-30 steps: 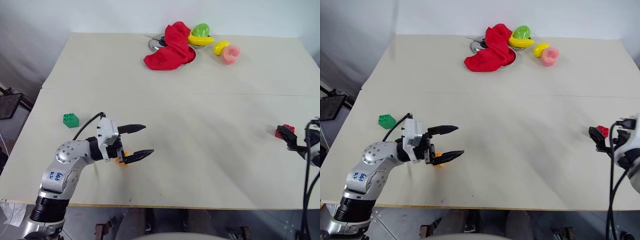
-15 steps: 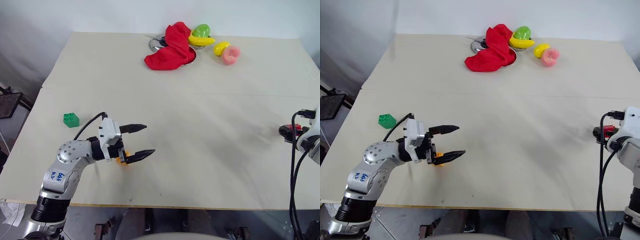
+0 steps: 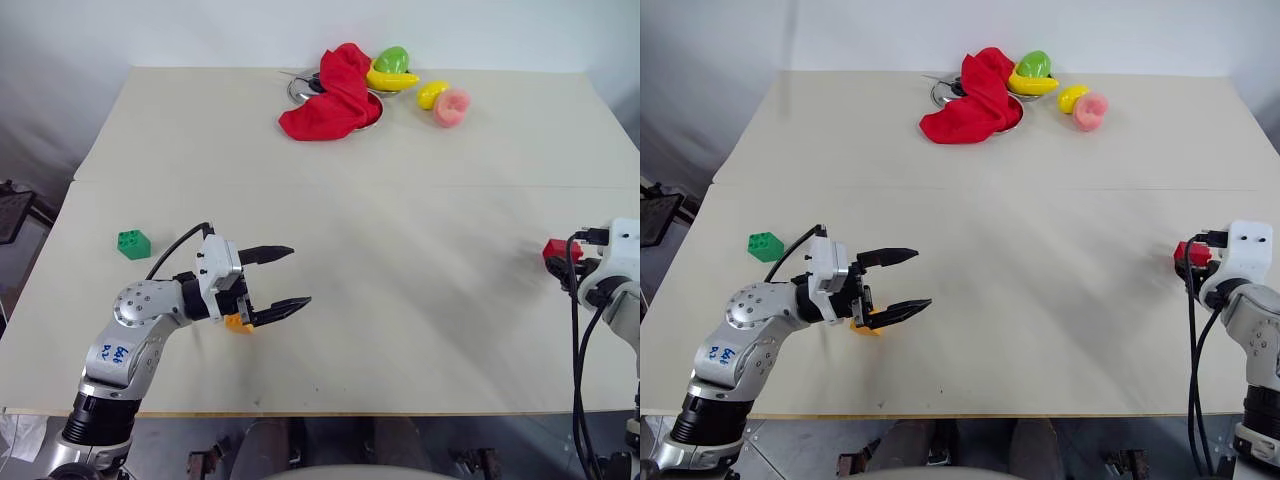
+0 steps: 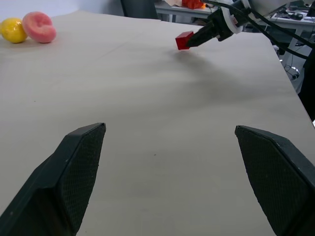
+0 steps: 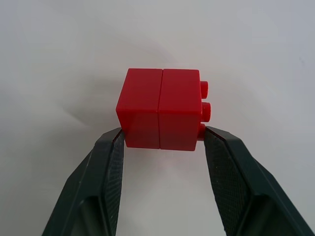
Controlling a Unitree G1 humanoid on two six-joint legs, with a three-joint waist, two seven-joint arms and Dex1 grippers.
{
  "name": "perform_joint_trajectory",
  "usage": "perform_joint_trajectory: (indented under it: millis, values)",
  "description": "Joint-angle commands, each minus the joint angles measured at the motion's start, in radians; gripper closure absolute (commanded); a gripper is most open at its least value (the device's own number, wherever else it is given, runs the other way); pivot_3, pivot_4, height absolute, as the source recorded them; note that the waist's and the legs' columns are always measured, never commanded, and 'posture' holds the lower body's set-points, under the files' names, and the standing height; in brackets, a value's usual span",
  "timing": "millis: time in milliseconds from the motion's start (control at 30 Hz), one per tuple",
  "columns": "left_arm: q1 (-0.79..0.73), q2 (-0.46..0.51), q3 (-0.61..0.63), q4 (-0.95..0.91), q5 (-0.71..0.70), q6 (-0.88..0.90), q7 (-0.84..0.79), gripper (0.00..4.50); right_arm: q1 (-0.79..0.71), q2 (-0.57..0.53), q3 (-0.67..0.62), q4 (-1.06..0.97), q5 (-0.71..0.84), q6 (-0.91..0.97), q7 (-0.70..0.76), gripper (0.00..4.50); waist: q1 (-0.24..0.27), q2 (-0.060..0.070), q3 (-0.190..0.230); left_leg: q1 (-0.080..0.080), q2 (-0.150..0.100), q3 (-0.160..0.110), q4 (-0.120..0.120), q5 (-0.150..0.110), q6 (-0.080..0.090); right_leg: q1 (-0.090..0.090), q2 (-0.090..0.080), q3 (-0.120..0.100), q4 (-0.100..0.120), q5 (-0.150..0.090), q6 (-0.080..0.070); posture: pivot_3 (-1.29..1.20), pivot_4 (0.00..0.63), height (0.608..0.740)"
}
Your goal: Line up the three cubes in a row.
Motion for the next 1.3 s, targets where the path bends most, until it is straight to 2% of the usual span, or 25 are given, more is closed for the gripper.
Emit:
perform_joint_trajectory:
  millis: [33, 67, 233, 367, 567, 733, 867, 1067, 1200, 1300]
  values:
    - [0.0, -0.001, 0.019, -0.014, 0.002, -0.021, 0.001, 0.0, 0.008, -0.016, -0.001, -0.062, -0.024, -0.063, 0.044, 2.46, 0.003, 0.0, 0.0, 0.0, 0.0, 0.0, 0.0, 0.0, 0.0, 0.0, 0.0, 0.0, 0.0, 0.0, 0.0, 0.0, 0.15, 0.74]
    - [0.0, -0.002, 0.019, -0.012, 0.003, -0.022, 0.0, 0.0, 0.014, -0.019, 0.012, -0.083, -0.027, -0.068, 0.06, 1.75, 0.004, 0.0, 0.0, 0.0, 0.0, 0.0, 0.0, 0.0, 0.0, 0.0, 0.0, 0.0, 0.0, 0.0, 0.0, 0.0, 0.15, 0.74]
    - [-0.005, -0.002, 0.019, -0.002, 0.006, -0.025, -0.003, 0.0, 0.053, -0.029, 0.079, -0.158, -0.061, -0.119, 0.133, 0.11, 0.002, 0.0, 0.0, 0.0, 0.0, 0.0, 0.0, 0.0, 0.0, 0.0, 0.0, 0.0, -0.001, 0.0, 0.0, 0.0, 0.15, 0.74]
    - [-0.009, -0.001, 0.022, 0.008, 0.008, -0.029, -0.006, 0.0, 0.1, -0.074, 0.132, -0.187, -0.108, -0.162, 0.204, 0.02, 0.004, 0.0, 0.0, 0.0, -0.001, -0.001, 0.0, 0.0, 0.0, 0.0, 0.0, -0.001, -0.001, 0.0, 0.0, 0.0, 0.15, 0.74]
    - [-0.01, -0.001, 0.021, 0.013, 0.011, -0.033, -0.007, 0.0, 0.123, -0.06, 0.092, -0.216, -0.098, -0.196, 0.253, 0.02, 0.004, 0.0, 0.0, 0.0, 0.0, -0.001, 0.0, 0.0, 0.0, 0.0, 0.0, -0.001, -0.001, 0.0, 0.0, 0.0, 0.15, 0.74]
    - [-0.014, -0.002, 0.021, 0.023, 0.011, -0.037, -0.008, 0.0, 0.08, -0.033, 0.04, -0.184, -0.096, -0.231, 0.228, 0.02, 0.003, 0.0, 0.0, 0.0, 0.0, -0.001, 0.0, 0.0, 0.0, 0.0, 0.0, -0.001, -0.001, 0.0, 0.0, 0.0, 0.15, 0.74]
    - [-0.023, -0.006, 0.017, 0.034, 0.015, -0.043, -0.009, 0.0, 0.01, 0.008, 0.0, -0.13, -0.09, -0.261, 0.195, 0.9, 0.003, 0.0, 0.0, 0.0, 0.0, -0.001, 0.0, 0.0, 0.0, 0.0, 0.0, -0.001, -0.001, 0.0, 0.0, 0.0, 0.15, 0.74]
    - [-0.039, -0.013, 0.01, 0.052, 0.023, -0.053, -0.007, 0.0, -0.064, -0.014, 0.022, 0.094, -0.236, -0.385, 0.09, 2.93, 0.004, 0.0, 0.0, -0.001, -0.001, -0.001, 0.0, 0.0, 0.0, 0.0, -0.001, -0.001, -0.001, 0.0, 0.0, 0.0, 0.15, 0.74]
    - [-0.051, -0.02, 0.004, 0.062, 0.03, -0.056, -0.008, 0.0, -0.107, -0.038, 0.108, 0.25, -0.357, -0.498, 0.064, 4.39, -0.001, 0.0, 0.0, -0.001, -0.001, 0.0, -0.001, 0.0, 0.0, 0.0, 0.0, -0.001, -0.001, 0.0, 0.0, 0.0, 0.15, 0.74]
    - [-0.055, -0.025, 0.003, 0.064, 0.034, -0.057, -0.009, 0.0, -0.138, -0.028, 0.166, 0.332, -0.401, -0.58, 0.081, 4.45, -0.005, 0.0, 0.0, 0.0, 0.0, 0.0, -0.001, 0.0, 0.0, 0.0, 0.0, -0.001, -0.001, 0.0, 0.0, 0.0, 0.15, 0.74]
